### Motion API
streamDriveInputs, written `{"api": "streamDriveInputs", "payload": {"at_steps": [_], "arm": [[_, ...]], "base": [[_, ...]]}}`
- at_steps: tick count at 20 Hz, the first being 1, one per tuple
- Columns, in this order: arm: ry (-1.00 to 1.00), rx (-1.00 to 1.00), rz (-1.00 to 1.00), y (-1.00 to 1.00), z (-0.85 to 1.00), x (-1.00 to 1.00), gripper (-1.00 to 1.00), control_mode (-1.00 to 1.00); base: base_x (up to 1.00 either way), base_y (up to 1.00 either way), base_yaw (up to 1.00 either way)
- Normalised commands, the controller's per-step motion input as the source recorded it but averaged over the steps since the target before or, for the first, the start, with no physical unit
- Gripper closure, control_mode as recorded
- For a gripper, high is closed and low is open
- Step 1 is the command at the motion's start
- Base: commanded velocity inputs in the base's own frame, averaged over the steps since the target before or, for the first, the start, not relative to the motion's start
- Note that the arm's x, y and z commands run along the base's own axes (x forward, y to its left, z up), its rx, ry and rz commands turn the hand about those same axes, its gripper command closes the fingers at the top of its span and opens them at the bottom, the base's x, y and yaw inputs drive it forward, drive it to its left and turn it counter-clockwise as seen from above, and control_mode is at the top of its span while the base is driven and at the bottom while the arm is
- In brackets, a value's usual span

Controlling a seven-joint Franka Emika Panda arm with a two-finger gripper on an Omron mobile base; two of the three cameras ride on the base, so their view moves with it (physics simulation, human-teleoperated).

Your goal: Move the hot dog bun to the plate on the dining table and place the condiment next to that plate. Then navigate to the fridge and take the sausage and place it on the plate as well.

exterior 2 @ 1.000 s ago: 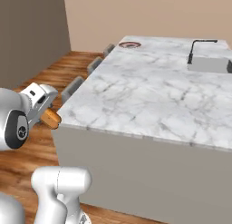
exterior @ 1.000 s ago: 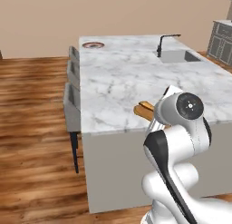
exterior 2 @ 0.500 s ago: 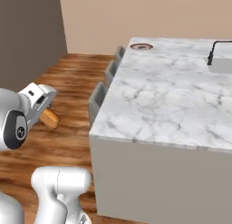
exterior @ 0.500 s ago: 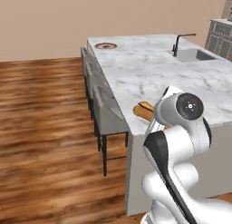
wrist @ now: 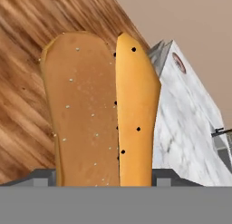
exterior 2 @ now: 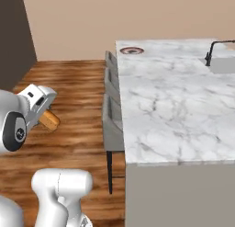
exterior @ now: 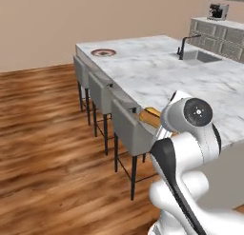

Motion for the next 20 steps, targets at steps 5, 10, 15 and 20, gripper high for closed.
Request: {"api": "streamDriveInputs", "payload": {"at_steps": [5,10,15,20], "arm": [[0.00,0.00,0.00,0.00,0.00,0.00,1.00,1.00],[0.00,0.00,0.00,0.00,0.00,0.00,1.00,1.00],[0.00,0.00,0.00,0.00,0.00,0.00,1.00,1.00],[0.00,0.00,0.00,0.00,0.00,0.00,1.00,1.00]], "base": [[0.44,0.81,-0.41],[0.44,0.69,-0.42],[0.44,0.58,-0.41],[0.49,0.94,-0.41]]}}
